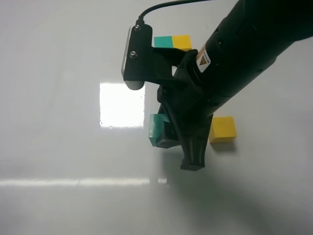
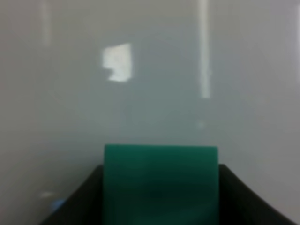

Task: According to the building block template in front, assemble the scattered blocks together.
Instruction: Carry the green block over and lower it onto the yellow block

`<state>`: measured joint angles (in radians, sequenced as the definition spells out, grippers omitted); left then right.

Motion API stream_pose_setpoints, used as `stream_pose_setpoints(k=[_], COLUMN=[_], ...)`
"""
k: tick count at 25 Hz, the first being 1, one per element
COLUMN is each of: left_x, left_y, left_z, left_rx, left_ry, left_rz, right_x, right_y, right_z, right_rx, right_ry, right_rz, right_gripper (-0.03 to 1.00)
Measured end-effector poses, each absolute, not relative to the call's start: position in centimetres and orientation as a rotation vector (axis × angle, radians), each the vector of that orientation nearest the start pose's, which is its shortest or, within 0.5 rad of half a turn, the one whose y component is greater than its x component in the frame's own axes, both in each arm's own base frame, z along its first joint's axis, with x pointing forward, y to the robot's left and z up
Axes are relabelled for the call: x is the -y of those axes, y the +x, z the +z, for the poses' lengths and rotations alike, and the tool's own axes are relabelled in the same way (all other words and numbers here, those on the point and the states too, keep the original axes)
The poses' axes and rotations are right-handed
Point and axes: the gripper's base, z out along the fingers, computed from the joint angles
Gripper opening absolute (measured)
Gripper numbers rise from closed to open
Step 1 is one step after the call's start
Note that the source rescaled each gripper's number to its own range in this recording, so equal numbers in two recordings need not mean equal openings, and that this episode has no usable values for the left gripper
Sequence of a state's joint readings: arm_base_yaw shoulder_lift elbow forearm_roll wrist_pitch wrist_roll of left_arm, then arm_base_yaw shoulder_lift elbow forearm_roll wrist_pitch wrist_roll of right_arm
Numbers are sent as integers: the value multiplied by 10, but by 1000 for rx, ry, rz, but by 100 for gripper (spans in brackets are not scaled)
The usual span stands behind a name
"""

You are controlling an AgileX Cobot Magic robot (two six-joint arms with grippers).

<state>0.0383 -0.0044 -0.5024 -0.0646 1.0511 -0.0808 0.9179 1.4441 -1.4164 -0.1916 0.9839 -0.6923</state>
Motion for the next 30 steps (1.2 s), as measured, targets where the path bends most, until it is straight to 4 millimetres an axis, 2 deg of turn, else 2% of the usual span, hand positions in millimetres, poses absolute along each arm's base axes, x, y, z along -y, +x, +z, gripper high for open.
stream_pose_setpoints(k=[3,11,21,26,30], left_x=[5,5,5,5,5], left_y=[-5,-5,-5,-5,-5], left_z=[279,279,279,279,279], left_rx=[-2024,-2024,-2024,-2024,-2024], left_ry=[-118,-118,-118,-118,-118], left_rz=[-104,-104,-104,-104,-104], right_x=[-223,-211,-206,-193,-188], right_y=[203,215,226,235,232], right_z=[368,348,348,344,338], right_rx=[-1686,-1689,-1648,-1701,-1694], right_ry=[-1833,-1861,-1840,-1822,-1837], right_rz=[-170,-204,-231,-243,-239], right_gripper=[1,1,1,1,1])
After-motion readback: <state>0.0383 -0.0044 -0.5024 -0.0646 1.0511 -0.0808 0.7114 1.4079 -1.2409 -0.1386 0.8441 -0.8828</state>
